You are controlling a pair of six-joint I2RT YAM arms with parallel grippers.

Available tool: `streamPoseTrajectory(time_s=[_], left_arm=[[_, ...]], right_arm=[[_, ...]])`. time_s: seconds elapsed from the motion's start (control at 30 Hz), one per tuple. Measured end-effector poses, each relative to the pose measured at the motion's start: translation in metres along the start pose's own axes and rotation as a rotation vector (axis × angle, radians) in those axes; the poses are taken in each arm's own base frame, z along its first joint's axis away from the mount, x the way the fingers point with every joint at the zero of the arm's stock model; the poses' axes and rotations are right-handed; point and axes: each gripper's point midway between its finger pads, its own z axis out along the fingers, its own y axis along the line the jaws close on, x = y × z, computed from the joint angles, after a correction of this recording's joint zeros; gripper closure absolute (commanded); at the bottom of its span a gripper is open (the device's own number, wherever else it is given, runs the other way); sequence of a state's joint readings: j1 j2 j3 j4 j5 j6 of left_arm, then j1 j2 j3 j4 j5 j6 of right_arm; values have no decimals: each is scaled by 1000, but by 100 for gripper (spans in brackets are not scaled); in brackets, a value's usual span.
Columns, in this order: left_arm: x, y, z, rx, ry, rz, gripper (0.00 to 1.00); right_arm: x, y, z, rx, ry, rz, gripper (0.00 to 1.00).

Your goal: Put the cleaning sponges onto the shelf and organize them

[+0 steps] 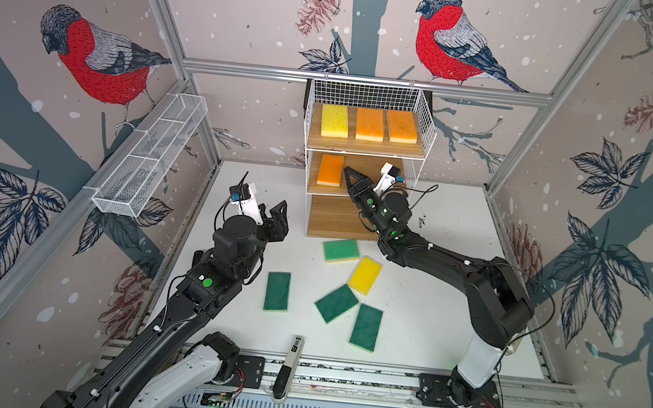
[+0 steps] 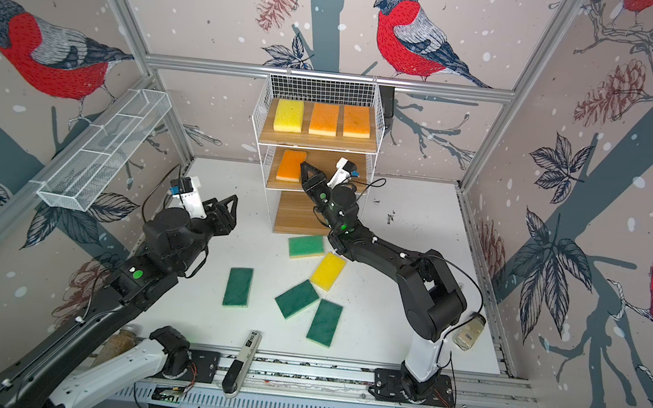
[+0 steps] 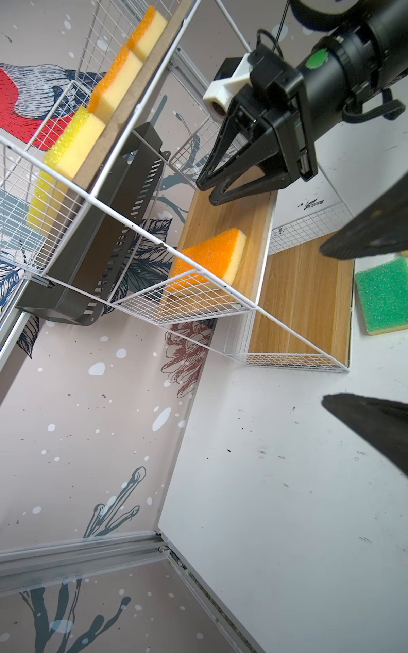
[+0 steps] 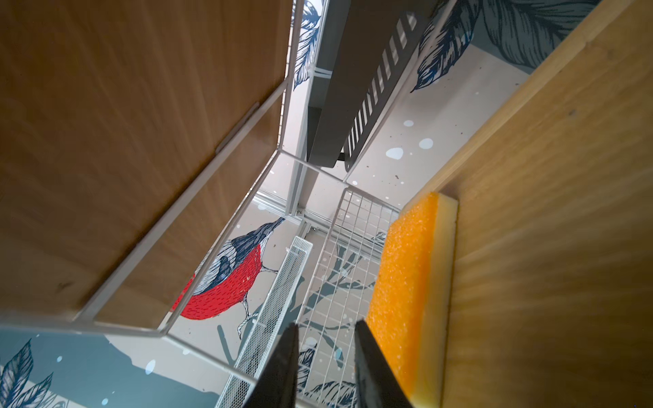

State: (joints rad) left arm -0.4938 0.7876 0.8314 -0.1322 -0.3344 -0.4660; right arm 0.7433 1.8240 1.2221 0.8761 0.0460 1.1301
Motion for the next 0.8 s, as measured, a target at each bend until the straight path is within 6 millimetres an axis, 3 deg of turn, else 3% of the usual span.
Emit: streamPoseTrajectory(time_s=[0.2,0.8], left_arm=[[-6,0,-6,7,-21,-8,40],[-13,0,-13,12,-46,-25,42]], right_arm=[[0,-13,12,65,-3,24,71],[-9,-23,35,189,-47,112,71]])
